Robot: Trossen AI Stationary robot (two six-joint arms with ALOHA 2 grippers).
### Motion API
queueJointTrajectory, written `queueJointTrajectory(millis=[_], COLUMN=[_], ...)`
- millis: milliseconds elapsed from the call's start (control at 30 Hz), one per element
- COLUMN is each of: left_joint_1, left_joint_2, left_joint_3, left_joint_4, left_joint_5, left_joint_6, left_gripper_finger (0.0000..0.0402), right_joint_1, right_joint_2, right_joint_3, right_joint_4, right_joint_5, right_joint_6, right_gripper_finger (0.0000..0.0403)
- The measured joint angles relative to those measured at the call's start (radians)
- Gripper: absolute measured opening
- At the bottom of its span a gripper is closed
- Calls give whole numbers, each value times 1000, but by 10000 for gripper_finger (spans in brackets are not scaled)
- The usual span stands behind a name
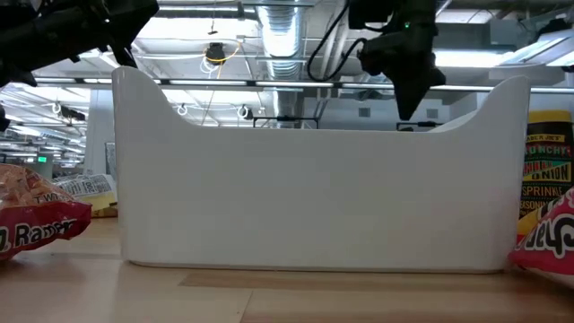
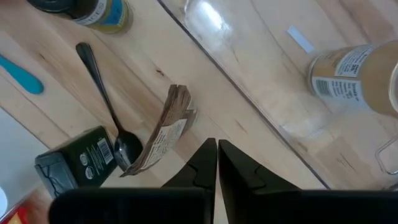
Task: Pick & Place Food Item
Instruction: Put the orange seasoning into the right transparent bin
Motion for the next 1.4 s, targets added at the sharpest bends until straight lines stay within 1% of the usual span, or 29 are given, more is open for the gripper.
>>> queueJointTrajectory(millis=[167, 400, 600, 733, 967, 1100, 1233, 1400], left_joint_1=[0, 0, 0, 0, 0, 0, 0, 0], left_joint_2=[0, -1, -1, -1, -1, -1, -1, -1], left_joint_3=[0, 0, 0, 0, 0, 0, 0, 0], left_joint_4=[0, 0, 0, 0, 0, 0, 0, 0], left_joint_5=[0, 0, 0, 1, 1, 1, 1, 1], left_joint_6=[0, 0, 0, 0, 0, 0, 0, 0], left_gripper_finger=[21, 21, 21, 21, 21, 21, 21, 21], right_joint_1=[9, 14, 12, 12, 14, 14, 18, 43], right_joint_2=[5, 5, 5, 5, 5, 5, 5, 5], right_joint_3=[0, 0, 0, 0, 1, 1, 1, 1], right_joint_4=[2, 20, 62, 86, 102, 103, 102, 94], right_joint_5=[-5, -115, -129, -128, -127, -125, -92, -63], right_joint_6=[-5, 10, 10, 7, 25, 53, 55, 55], right_gripper_finger=[10, 10, 14, 40, 116, 150, 170, 175])
